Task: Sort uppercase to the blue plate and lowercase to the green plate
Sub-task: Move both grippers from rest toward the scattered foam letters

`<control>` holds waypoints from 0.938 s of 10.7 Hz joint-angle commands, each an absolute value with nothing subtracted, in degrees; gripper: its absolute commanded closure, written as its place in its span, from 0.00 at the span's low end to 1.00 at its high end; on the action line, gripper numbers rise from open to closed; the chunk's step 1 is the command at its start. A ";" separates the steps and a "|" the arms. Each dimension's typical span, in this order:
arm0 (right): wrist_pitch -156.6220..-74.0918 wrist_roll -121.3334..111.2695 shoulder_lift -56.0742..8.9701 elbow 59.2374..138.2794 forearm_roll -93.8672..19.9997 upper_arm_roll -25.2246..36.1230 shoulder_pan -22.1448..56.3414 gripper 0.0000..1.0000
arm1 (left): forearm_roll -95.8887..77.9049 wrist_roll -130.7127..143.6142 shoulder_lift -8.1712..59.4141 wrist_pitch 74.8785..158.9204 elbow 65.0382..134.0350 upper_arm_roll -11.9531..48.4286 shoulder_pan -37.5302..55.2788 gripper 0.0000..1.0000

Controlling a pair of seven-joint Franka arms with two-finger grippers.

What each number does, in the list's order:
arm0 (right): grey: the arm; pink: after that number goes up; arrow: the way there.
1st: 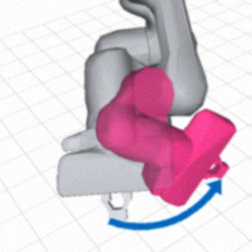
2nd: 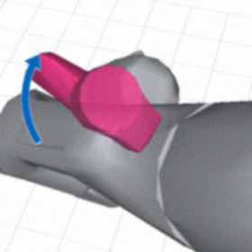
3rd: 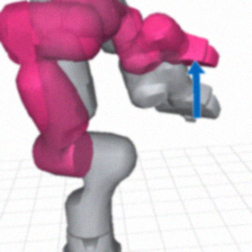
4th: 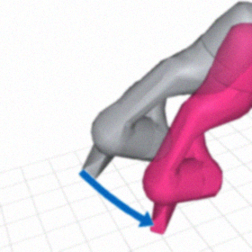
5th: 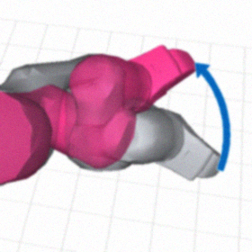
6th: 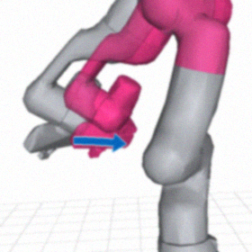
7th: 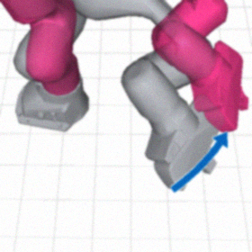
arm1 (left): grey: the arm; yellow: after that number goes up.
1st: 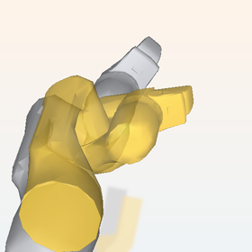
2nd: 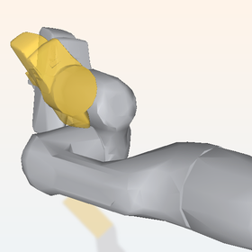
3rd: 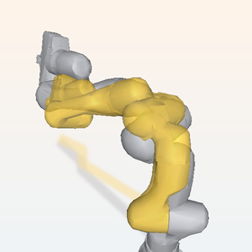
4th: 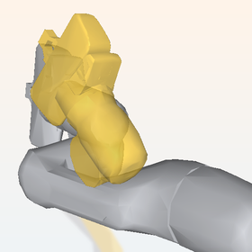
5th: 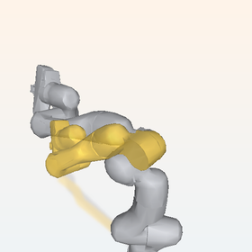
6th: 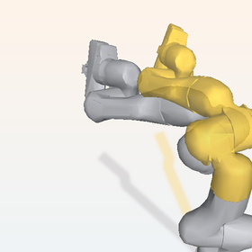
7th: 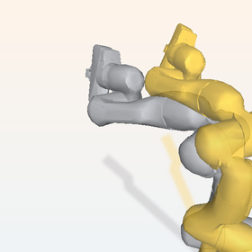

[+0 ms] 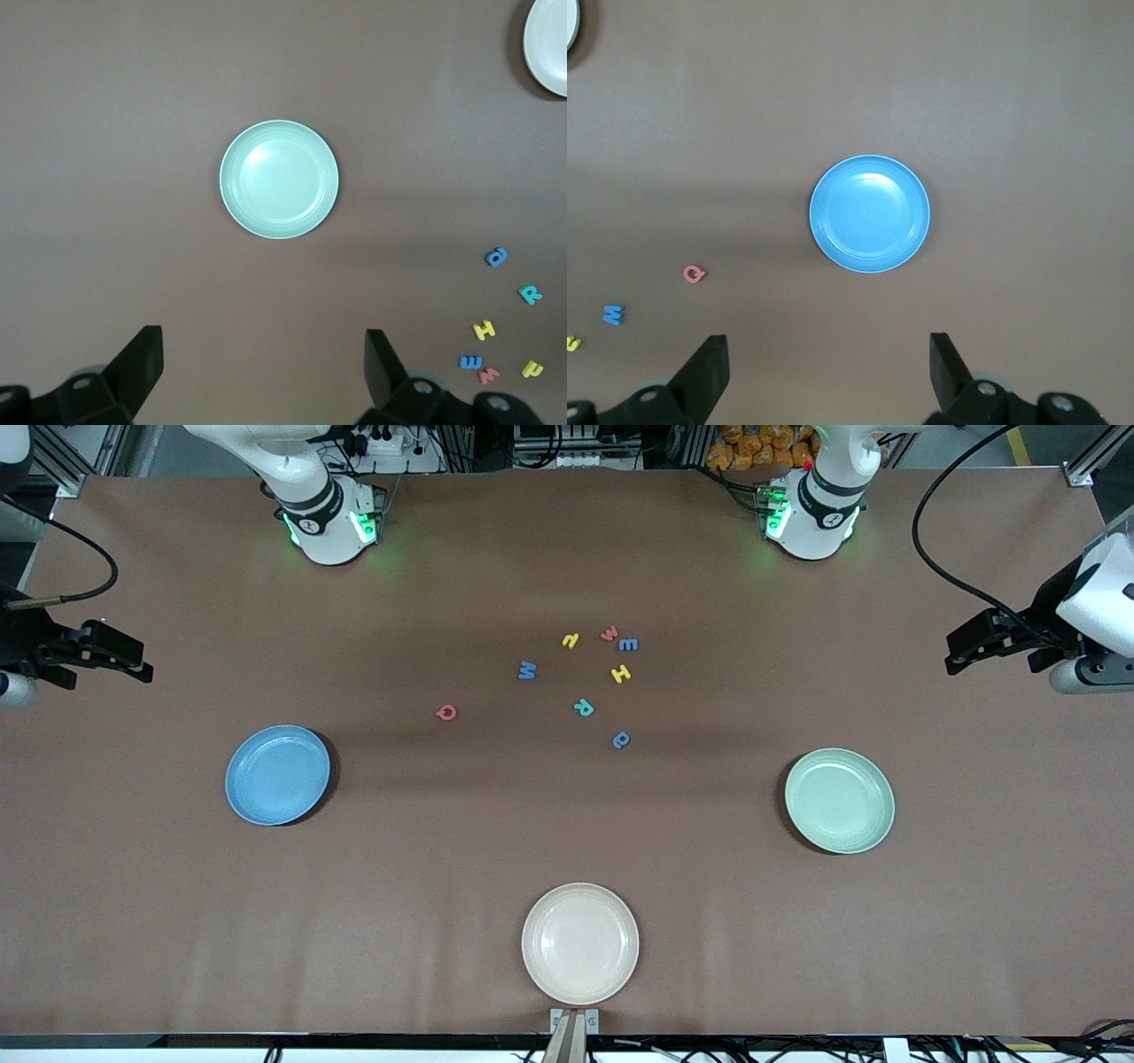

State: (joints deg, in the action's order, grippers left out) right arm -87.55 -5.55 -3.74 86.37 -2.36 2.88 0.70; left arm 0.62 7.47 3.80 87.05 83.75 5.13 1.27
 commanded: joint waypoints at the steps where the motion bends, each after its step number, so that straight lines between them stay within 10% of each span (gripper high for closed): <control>1: -87.01 -5.71 -2.99 86.31 -2.46 2.55 -0.17 0.00 | 0.97 6.33 2.81 87.45 84.46 5.27 1.05 0.00; 10: -83.22 0.76 -2.81 88.14 -3.34 2.20 7.02 0.00 | -0.35 6.59 9.30 88.58 85.95 5.97 4.21 0.00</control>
